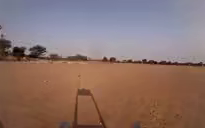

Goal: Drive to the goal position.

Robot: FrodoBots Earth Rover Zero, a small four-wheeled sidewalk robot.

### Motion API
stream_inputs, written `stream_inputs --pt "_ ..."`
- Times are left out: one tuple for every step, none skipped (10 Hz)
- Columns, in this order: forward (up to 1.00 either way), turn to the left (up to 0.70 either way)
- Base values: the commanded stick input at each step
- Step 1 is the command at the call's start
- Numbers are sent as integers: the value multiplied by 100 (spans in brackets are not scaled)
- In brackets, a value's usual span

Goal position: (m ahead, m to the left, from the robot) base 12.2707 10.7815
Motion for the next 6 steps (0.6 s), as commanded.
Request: stream_inputs --pt "69 0" --pt "70 0" --pt "70 0" --pt "70 0" --pt "70 0" --pt "70 0"
